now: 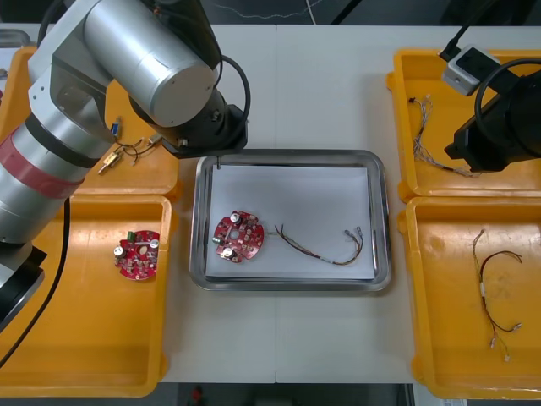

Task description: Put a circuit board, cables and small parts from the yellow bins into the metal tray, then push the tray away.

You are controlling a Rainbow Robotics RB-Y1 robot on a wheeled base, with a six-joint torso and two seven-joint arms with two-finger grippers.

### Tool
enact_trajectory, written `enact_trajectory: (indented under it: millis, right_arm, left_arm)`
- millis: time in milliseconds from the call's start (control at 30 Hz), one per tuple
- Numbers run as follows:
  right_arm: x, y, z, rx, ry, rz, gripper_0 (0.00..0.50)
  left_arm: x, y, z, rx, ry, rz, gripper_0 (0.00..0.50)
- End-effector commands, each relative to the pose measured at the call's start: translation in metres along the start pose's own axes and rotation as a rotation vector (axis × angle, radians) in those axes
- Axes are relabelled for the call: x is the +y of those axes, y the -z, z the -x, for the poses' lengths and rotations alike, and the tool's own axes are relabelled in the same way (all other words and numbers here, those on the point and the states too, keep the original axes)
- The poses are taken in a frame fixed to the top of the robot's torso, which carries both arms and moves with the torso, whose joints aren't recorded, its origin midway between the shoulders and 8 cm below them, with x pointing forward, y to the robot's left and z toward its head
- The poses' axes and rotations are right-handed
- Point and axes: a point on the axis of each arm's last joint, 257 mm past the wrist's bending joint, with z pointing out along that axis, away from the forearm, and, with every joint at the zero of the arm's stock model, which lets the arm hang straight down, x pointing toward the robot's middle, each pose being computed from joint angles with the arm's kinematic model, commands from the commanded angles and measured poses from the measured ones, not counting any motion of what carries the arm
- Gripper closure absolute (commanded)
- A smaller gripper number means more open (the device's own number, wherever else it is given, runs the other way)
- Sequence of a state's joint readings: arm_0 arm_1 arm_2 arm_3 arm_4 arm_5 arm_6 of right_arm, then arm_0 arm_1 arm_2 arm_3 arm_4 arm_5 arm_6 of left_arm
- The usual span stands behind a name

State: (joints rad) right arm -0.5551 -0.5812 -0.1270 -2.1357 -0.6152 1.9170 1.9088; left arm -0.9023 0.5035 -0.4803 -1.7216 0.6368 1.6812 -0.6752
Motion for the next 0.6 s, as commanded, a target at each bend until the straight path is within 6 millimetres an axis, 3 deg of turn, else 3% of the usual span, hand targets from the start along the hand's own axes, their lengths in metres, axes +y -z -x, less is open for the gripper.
enact_trajectory:
  millis: [33, 367, 600]
  right_arm:
    - [-0.040, 0.014, 0.002, 0.011, -0.021, -0.076, 0.000]
    - [-0.086, 0.008, -0.017, 0.097, -0.097, -0.078, 0.000]
    - [-0.108, -0.001, -0.036, 0.167, -0.115, -0.061, 0.000]
  left_arm:
    - [-0.021, -0.018, -0.008, 0.006, -0.002, -0.028, 0.498]
    - [-0.025, -0.050, -0.020, 0.023, -0.017, -0.027, 0.497]
    - [-0.025, -0.059, -0.029, 0.041, -0.031, -0.019, 0.498]
